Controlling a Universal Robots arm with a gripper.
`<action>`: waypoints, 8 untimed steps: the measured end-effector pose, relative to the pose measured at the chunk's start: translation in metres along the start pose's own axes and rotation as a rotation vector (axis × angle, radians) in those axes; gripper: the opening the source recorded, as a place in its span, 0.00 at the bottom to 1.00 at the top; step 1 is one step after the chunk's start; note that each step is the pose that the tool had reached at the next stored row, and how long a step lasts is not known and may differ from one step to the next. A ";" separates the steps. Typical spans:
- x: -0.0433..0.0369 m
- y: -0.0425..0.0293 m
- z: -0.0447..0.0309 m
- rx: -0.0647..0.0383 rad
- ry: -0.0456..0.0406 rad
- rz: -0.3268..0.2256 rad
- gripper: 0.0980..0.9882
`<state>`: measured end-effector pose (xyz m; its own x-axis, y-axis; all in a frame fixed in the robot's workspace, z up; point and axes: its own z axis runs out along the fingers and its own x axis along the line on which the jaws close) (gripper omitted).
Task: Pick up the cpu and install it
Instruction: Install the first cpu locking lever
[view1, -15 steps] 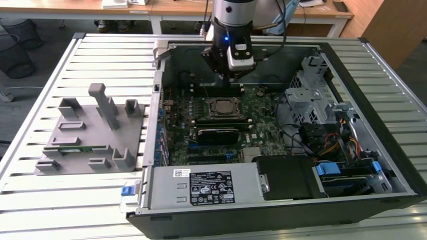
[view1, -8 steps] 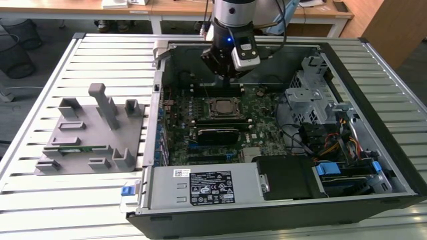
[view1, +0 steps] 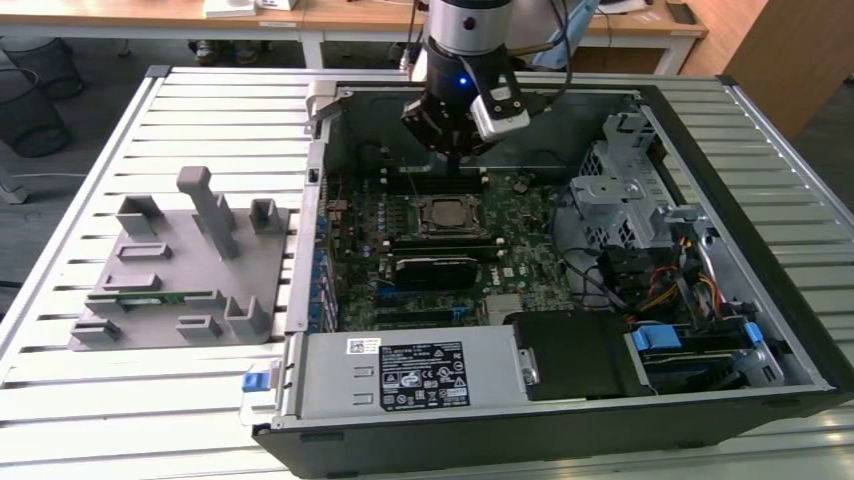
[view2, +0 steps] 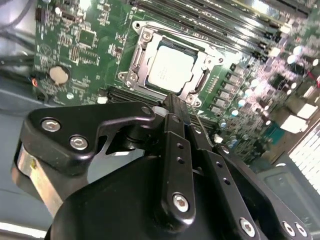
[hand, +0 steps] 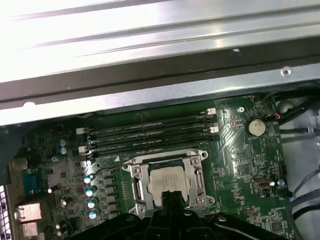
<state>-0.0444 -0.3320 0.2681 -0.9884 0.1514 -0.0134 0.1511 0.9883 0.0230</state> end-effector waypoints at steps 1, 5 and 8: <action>0.0000 0.0000 0.0002 0.000 0.0004 -0.019 0.01; 0.0000 0.0000 0.0010 -0.001 0.0021 -0.091 0.01; 0.0006 -0.0001 0.0019 -0.002 0.0032 -0.137 0.01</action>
<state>-0.0450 -0.3320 0.2661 -0.9998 0.0149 -0.0134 0.0146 0.9996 0.0230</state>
